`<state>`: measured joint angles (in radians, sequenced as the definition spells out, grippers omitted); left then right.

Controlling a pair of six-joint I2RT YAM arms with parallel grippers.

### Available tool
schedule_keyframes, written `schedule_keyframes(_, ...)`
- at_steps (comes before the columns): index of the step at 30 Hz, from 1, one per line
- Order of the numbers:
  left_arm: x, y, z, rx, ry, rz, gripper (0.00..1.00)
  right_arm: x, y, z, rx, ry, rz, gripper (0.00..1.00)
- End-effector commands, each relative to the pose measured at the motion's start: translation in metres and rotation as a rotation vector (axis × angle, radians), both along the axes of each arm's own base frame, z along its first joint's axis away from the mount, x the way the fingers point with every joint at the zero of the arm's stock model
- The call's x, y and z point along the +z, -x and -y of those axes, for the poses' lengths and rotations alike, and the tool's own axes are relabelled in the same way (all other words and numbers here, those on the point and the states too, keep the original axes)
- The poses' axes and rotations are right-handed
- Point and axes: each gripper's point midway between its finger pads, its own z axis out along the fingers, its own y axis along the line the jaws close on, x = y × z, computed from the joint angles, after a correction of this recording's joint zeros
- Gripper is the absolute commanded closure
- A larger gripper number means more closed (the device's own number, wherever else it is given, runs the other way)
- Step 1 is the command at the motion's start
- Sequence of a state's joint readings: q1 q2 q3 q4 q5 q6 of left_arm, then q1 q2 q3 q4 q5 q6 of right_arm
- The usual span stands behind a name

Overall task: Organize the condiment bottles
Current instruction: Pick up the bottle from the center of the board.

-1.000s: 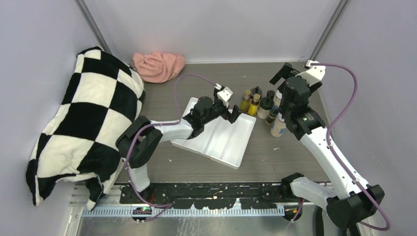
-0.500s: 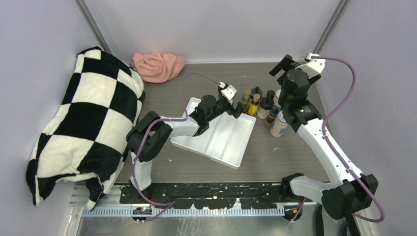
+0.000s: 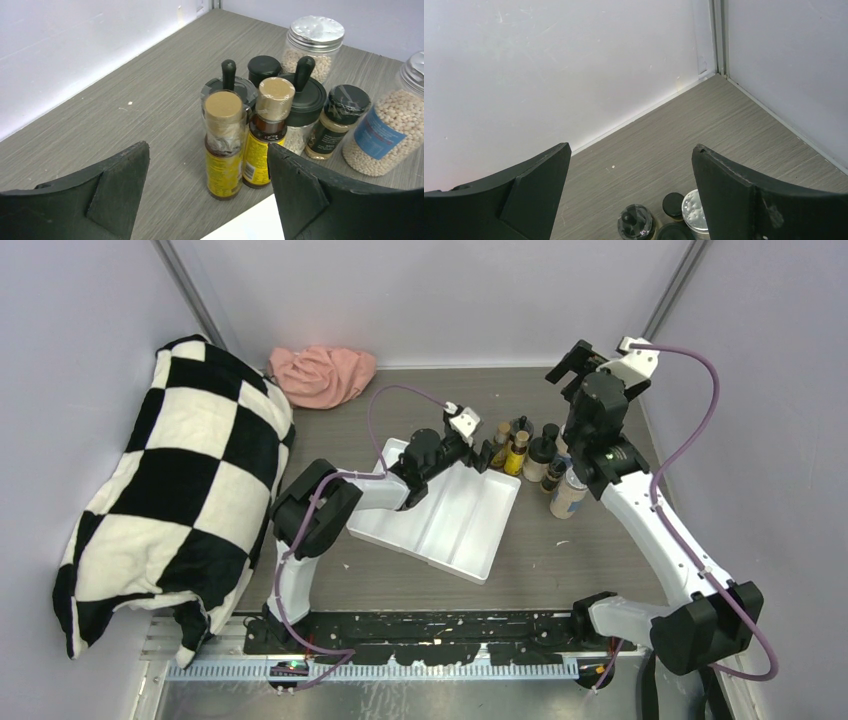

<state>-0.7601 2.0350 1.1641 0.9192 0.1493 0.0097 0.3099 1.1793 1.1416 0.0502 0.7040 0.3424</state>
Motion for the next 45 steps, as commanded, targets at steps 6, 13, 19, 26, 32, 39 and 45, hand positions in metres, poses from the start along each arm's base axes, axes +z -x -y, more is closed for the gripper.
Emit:
schedule_keyframes(6, 0.042, -0.017, 0.005, -0.019, 0.093, 0.101, 0.13, 0.030, -0.010, 0.002, -0.008, -0.007, 0.081, 0.03)
schedule_keyframes(13, 0.039, -0.013, 0.015, -0.073, 0.099, 0.068, 0.13, 0.030, -0.013, -0.001, 0.003, -0.006, 0.079, 0.03)
schedule_keyframes(19, 0.033, -0.011, 0.021, -0.105, 0.099, 0.040, 0.15, 0.031, -0.012, -0.001, 0.005, -0.006, 0.081, 0.03)
schedule_keyframes(26, 0.030, -0.010, 0.025, -0.127, 0.098, 0.019, 0.16, 0.033, -0.011, 0.000, 0.007, -0.006, 0.084, 0.03)
schedule_keyframes(32, 0.026, -0.011, 0.026, -0.127, 0.094, 0.010, 0.16, 0.033, -0.011, -0.001, 0.011, -0.007, 0.084, 0.03)
schedule_keyframes(39, 0.021, -0.013, 0.028, -0.128, 0.093, 0.001, 0.17, 0.033, -0.011, -0.002, 0.015, -0.007, 0.085, 0.04)
schedule_keyframes(45, 0.018, -0.017, 0.029, -0.122, 0.092, -0.002, 0.18, 0.033, -0.011, -0.003, 0.020, -0.008, 0.084, 0.04)
